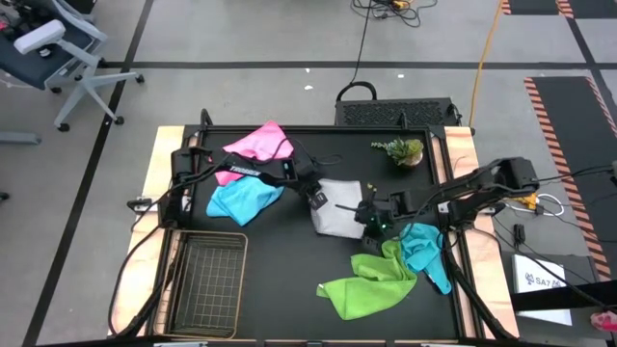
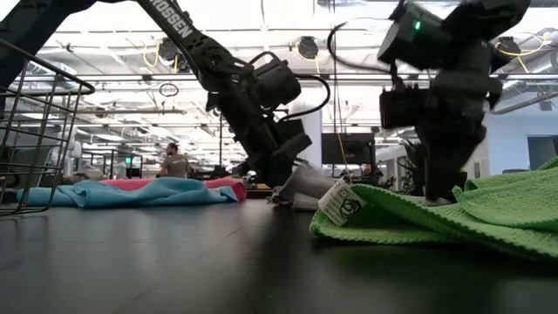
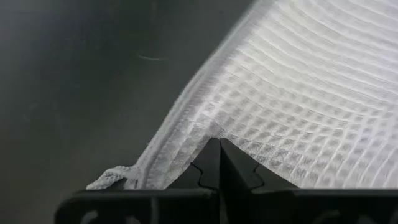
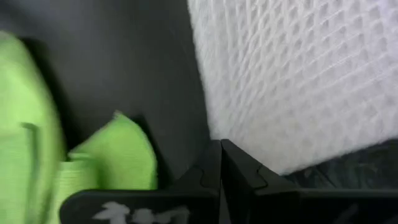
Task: Fold microfiber towels
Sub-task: Fold the gray microfiber cloth
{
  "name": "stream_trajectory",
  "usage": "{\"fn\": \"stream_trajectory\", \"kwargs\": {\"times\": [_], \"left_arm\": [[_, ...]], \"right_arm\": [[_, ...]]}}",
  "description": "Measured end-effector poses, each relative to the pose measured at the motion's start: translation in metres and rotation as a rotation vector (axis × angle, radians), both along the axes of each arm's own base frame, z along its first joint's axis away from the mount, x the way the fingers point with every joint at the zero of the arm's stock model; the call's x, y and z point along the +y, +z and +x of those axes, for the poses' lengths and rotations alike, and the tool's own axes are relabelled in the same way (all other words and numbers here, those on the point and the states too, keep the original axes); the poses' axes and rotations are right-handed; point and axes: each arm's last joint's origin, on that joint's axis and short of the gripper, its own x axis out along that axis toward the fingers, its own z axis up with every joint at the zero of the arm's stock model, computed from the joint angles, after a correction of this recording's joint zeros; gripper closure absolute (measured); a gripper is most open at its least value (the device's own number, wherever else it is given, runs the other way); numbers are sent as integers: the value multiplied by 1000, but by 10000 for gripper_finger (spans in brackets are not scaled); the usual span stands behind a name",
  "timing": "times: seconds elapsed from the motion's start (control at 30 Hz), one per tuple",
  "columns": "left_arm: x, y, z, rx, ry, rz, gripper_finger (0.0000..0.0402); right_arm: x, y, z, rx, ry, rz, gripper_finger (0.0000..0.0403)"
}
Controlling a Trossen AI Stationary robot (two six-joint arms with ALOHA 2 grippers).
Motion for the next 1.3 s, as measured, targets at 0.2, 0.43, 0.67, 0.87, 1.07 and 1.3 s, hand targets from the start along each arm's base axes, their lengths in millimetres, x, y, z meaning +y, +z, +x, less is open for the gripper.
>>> {"fn": "stream_trajectory", "kwargs": {"times": [0.2,0.43,0.67,0.87,1.07,1.3], "left_arm": [[-2,19,-3,-38,-13,-9,391],[-18,67,-13,-89,-80,29,398],[-50,84,-10,-137,-191,74,389],[-76,65,-3,-80,-227,94,396],[-79,44,1,-22,-198,84,392],[-80,36,1,5,-212,58,389]], "right_arm": [[-6,27,1,-185,-55,-59,403],[-27,35,2,-249,-100,-170,403],[-57,41,6,-340,-117,-269,403],[-87,41,0,-331,-168,-342,403],[-110,36,-4,-302,-239,-366,403],[-115,12,9,-269,-221,-334,403]]}}
